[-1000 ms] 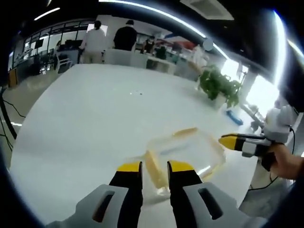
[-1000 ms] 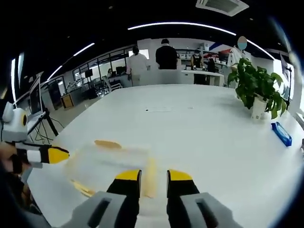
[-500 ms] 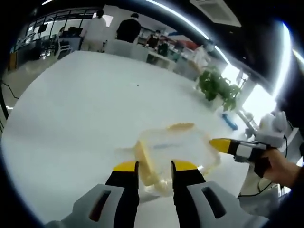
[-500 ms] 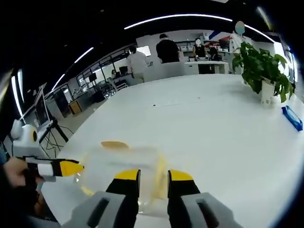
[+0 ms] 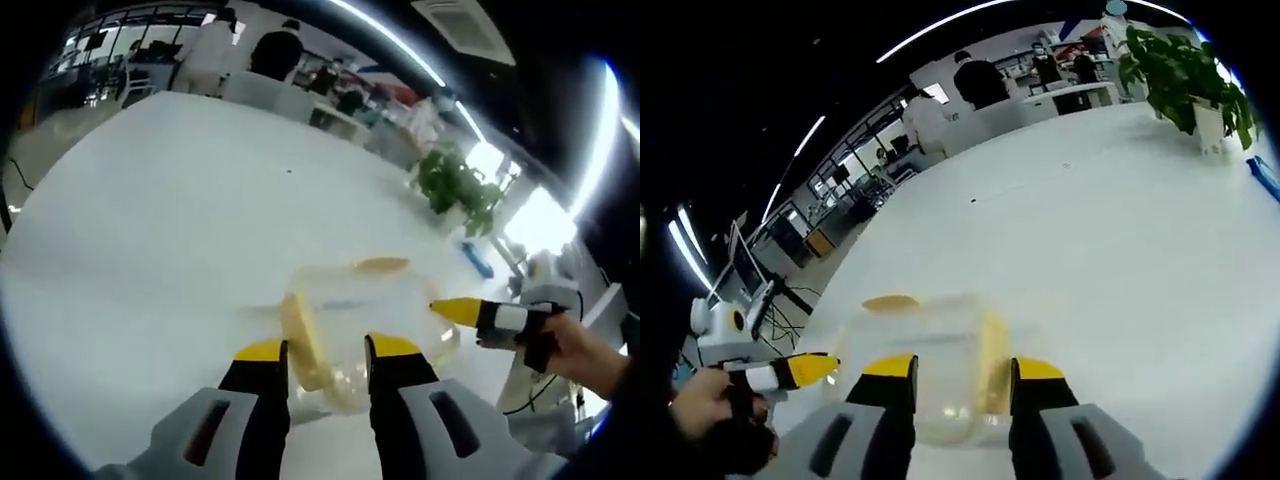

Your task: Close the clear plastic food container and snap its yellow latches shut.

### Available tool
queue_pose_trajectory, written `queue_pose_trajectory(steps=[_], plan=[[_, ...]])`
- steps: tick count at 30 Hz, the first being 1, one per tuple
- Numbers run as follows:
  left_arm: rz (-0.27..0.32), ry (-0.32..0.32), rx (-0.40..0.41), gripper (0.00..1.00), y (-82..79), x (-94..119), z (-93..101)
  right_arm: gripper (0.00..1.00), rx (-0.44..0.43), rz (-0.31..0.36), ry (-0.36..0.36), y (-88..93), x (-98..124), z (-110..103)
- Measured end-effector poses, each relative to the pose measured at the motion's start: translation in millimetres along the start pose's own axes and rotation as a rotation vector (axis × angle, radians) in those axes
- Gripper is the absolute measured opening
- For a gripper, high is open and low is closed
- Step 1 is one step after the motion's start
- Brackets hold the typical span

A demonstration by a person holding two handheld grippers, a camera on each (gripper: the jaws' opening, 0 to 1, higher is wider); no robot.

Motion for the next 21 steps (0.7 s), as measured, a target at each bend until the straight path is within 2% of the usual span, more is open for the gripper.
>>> queue_pose_trajectory(steps=[2,5,7,8,9,10,11,13,17,21], plan=[[-0.004,0.003,-0.011,0.26,-1.1,-0.7,1.0,0.36,-0.047,-0.056,-0.038,1.1,-1.8,0.3],[-0.037,0.023,-0.018,0.25,-4.8,-1.9,-0.7,0.36,0.048,-0.086,-0.041,-3.6,-3.2,-0.6],[-0.038,0.022,-0.024,0.24,-6.5,-3.3,-1.2,0.37,0.043,-0.085,-0.035,-3.0,-4.8,-4.7],[-0.033,0.020,-0.022,0.24,-5.8,-3.6,-1.0,0.37,0.005,-0.082,-0.034,-2.0,-5.3,-5.7],[-0.031,0.021,-0.022,0.24,-5.9,-3.8,-1.1,0.36,0.028,-0.086,-0.037,-2.2,-5.5,-4.4],[0.013,0.010,0.023,0.23,-10.2,-4.9,-4.1,0.36,0.054,-0.092,-0.069,-5.4,-5.4,-3.1],[-0.028,0.026,0.002,0.23,-9.5,1.6,-4.1,0.36,0.012,-0.081,-0.053,-7.1,-4.7,-6.3],[-0.039,0.013,-0.019,0.23,-9.5,-4.5,-0.8,0.36,0.024,-0.090,-0.060,-10.6,-4.3,-4.0],[-0.017,0.015,-0.003,0.23,-3.6,-7.1,-1.6,0.36,0.017,-0.090,-0.059,-7.0,-3.3,-4.4],[-0.011,0.012,-0.001,0.23,-4.7,-6.3,-1.0,0.36,0.021,-0.085,-0.062,-4.6,-1.4,-4.2]])
Point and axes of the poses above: the point that each gripper's makers call its tool centre point, and the gripper's own axes: x roughly backward along the fingers, z roughly to its right, y roughly out of its underside, the point moved 10 cm from there along x, roughly backward along the fingers, and after that the axes turned 8 degrees about -x, right-handed, at the moved point
